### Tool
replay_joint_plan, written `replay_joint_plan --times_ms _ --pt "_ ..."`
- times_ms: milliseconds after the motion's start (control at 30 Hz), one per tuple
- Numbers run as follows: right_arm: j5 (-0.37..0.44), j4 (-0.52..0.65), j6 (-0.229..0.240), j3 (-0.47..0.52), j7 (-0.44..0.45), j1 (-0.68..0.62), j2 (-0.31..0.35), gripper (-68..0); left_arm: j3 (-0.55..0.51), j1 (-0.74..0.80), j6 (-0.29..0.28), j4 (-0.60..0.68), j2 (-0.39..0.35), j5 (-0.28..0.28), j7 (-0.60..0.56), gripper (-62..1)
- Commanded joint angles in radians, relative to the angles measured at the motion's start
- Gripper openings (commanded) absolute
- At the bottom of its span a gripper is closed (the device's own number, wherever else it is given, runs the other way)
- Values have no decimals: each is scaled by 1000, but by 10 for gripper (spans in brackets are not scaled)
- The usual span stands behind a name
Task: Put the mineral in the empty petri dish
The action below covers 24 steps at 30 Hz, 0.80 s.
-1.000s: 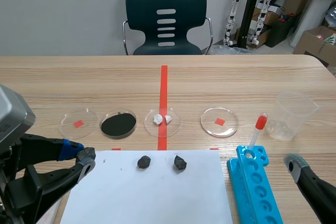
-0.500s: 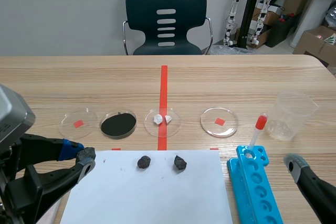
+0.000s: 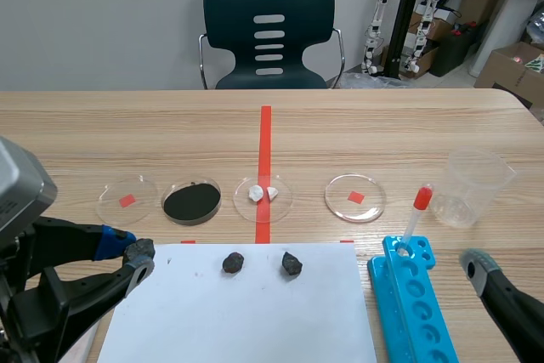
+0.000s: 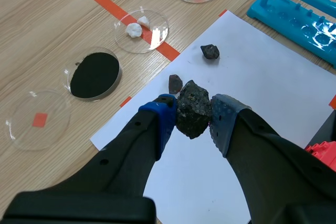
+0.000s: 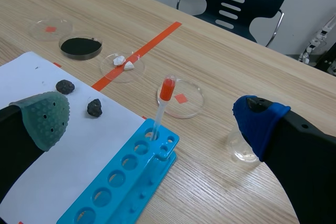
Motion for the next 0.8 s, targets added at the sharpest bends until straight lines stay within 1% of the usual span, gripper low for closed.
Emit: replay_joint_plan --times_ms 0,200,367,533,767 --pt "10 14 -1 3 11 6 8 4 -1 2 2 15 3 -7 -14 -493" --pt "10 14 -1 3 11 6 8 4 -1 -1 2 7 5 -8 -14 -493" --pt "10 14 -1 3 11 6 8 4 -1 -4 14 2 9 -8 -14 -493" --pt "10 14 -1 3 11 6 8 4 3 -16 17 -8 13 -31 -15 -493" --pt "10 14 -1 3 11 7 8 4 23 -124 18 -133 79 -39 -15 -493"
